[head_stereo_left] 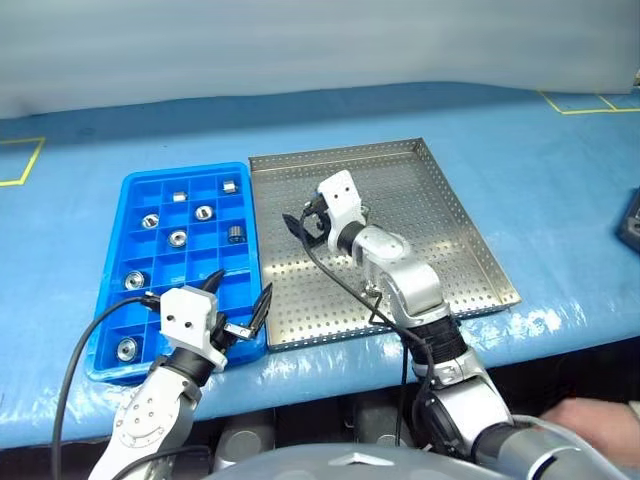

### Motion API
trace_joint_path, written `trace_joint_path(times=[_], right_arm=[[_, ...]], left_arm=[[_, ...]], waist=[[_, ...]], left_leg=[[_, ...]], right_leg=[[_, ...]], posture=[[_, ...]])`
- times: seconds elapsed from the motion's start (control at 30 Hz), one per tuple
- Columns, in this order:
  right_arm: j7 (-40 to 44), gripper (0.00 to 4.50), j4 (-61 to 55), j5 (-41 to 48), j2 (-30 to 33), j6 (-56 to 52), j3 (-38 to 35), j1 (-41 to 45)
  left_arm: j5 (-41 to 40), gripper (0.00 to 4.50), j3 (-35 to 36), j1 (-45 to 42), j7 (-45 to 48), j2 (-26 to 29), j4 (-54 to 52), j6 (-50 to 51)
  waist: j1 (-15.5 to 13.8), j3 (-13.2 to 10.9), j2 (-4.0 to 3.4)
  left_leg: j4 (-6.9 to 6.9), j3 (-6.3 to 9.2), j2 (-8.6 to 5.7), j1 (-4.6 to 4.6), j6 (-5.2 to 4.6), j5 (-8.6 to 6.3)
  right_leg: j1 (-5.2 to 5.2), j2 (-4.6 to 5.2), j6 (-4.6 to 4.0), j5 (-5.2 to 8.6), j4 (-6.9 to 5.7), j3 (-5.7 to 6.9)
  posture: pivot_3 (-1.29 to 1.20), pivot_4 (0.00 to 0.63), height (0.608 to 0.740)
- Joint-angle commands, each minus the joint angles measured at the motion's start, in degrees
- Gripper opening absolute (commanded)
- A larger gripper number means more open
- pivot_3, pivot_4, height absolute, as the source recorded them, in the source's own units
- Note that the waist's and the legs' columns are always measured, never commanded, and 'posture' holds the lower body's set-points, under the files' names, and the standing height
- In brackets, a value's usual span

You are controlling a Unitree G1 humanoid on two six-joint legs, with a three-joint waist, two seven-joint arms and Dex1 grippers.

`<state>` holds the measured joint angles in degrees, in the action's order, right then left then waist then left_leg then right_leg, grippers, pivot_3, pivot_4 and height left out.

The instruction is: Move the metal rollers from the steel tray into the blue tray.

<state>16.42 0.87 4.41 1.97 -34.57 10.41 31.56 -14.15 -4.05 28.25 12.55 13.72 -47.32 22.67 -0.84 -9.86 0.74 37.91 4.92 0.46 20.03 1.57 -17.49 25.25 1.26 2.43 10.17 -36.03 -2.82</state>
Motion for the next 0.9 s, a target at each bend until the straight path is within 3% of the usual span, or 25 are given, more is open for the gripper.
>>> trace_joint_path(times=[0.03,0.3,0.67,0.9], right_arm=[[-4.65,4.48,0.99,-0.74,-0.34,1.91,-4.19,1.69],[-11.41,4.48,2.50,-1.23,-1.13,1.04,-8.67,0.66],[-12.38,4.48,-1.78,-1.39,0.25,-3.25,-8.82,-6.20],[-12.84,4.48,-0.58,-1.14,-0.37,-2.94,-8.89,-5.02]], left_arm=[[-0.19,4.46,-0.48,-0.19,0.24,0.30,-0.87,0.01],[-0.29,4.46,-0.70,-0.74,0.68,0.54,-0.44,0.23],[-0.48,4.46,-1.02,-0.96,1.09,0.70,-0.13,0.50],[-0.57,4.46,-1.13,-1.16,1.51,0.59,0.05,0.74]], waist=[[0.00,0.00,0.00],[0.33,0.02,-0.03],[0.96,0.05,-0.09],[1.51,0.06,-0.10]], left_leg=[[0.00,0.00,0.00,0.00,0.00,0.00],[-0.02,-0.02,0.00,0.01,0.00,0.00],[0.00,-0.03,-0.01,0.00,-0.01,0.00],[-0.01,-0.03,-0.01,-0.02,-0.01,0.00]], right_leg=[[0.00,0.00,0.00,0.00,0.00,0.00],[0.02,0.00,-0.17,-0.11,0.00,-0.02],[-0.01,0.00,-0.08,-0.06,0.00,-0.04],[-0.02,-0.01,0.04,0.01,-0.01,-0.05]], posture=[[0.17,0.150,0.740],[0.15,0.150,0.740],[0.14,0.150,0.740],[0.14,0.150,0.740]])
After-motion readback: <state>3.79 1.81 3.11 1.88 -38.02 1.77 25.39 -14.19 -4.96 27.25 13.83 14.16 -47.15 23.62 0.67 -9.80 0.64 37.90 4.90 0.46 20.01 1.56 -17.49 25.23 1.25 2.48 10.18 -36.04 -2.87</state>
